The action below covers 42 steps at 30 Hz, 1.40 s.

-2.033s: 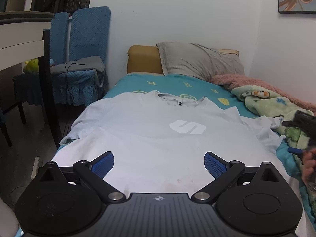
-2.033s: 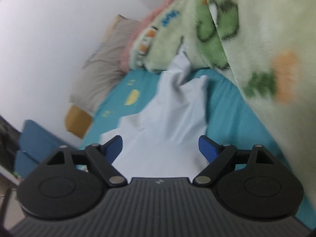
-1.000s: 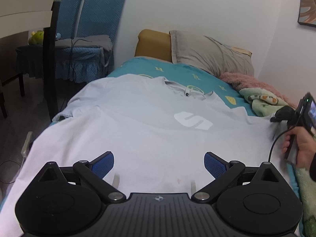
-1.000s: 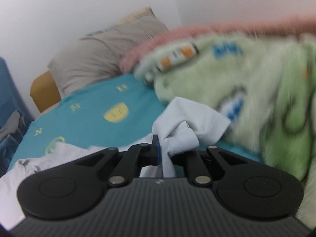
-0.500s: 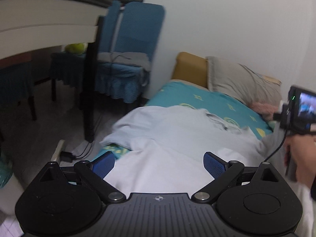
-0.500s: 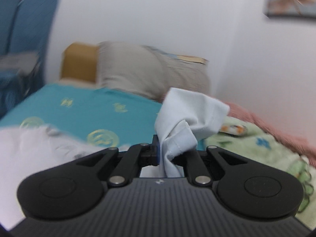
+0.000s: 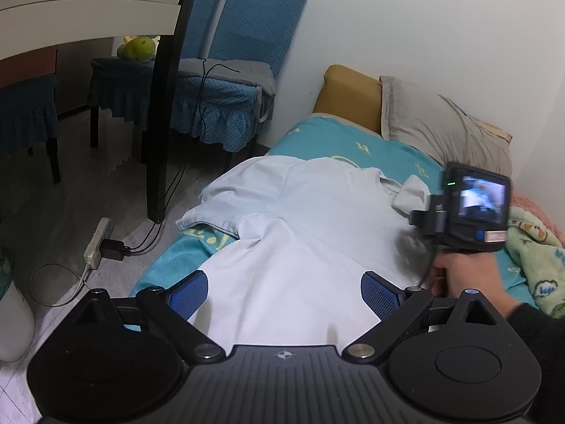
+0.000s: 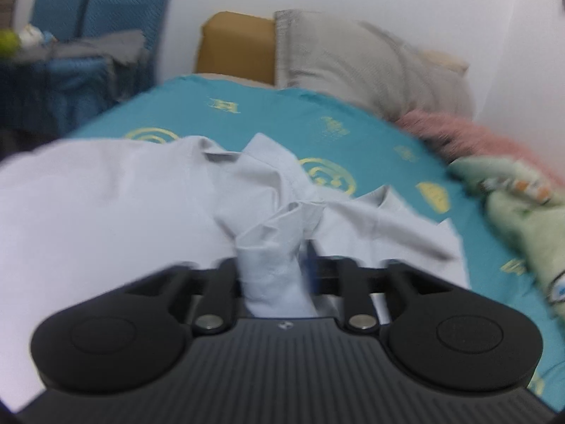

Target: Fold clothes

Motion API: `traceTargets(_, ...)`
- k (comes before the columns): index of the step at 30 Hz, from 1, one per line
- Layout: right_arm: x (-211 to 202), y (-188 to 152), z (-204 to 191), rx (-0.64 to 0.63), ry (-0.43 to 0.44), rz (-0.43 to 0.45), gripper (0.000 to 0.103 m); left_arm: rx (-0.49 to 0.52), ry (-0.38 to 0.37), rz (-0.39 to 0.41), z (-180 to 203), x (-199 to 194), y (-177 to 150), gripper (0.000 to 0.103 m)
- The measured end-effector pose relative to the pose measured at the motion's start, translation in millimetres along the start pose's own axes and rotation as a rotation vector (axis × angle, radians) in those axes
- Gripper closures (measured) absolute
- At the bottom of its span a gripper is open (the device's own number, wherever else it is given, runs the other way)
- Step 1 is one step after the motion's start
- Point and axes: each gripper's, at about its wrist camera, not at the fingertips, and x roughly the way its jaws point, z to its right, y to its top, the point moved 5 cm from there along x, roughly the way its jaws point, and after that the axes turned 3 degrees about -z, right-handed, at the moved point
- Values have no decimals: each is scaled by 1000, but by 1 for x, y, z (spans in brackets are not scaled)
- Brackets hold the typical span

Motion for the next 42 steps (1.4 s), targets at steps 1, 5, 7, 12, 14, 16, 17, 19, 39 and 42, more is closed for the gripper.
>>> traceTargets(1, -12, -1, 5, 23, 26, 2, 28, 15, 3, 10, 2, -1, 1, 8)
traceTargets(5, -60, -3, 27, 113, 131, 8, 20, 52, 10, 38, 9, -8, 3, 8)
traceTargets(7, -85, -4, 37, 159, 184, 12, 20, 64, 21, 48, 10, -11, 3, 8)
traceTargets(12, -189, -23, 84, 248, 219, 40, 20, 85, 31, 53, 7, -25, -1, 8)
traceTargets(14, -240, -37, 108, 292, 216, 67, 20, 84, 18, 49, 5, -33, -3, 8)
traceTargets(16, -287, -54, 130, 325, 206, 76, 19, 102, 13, 39, 5, -41, -8, 8)
traceTargets(17, -309, -64, 138, 324, 193, 80, 19, 126, 6, 36, 7, -46, -12, 8)
traceTargets(19, -345, -82, 156, 341, 167, 90, 19, 180, -9, 29, 15, -58, -22, 8)
traceTargets(39, -449, -183, 293, 707, -26, 338, 20, 721, -261, -146, 214, -125, -167, 16)
traceTargets(42, -452, -194, 312, 776, -8, 362, 19, 784, -327, -215, 255, -126, -200, 22)
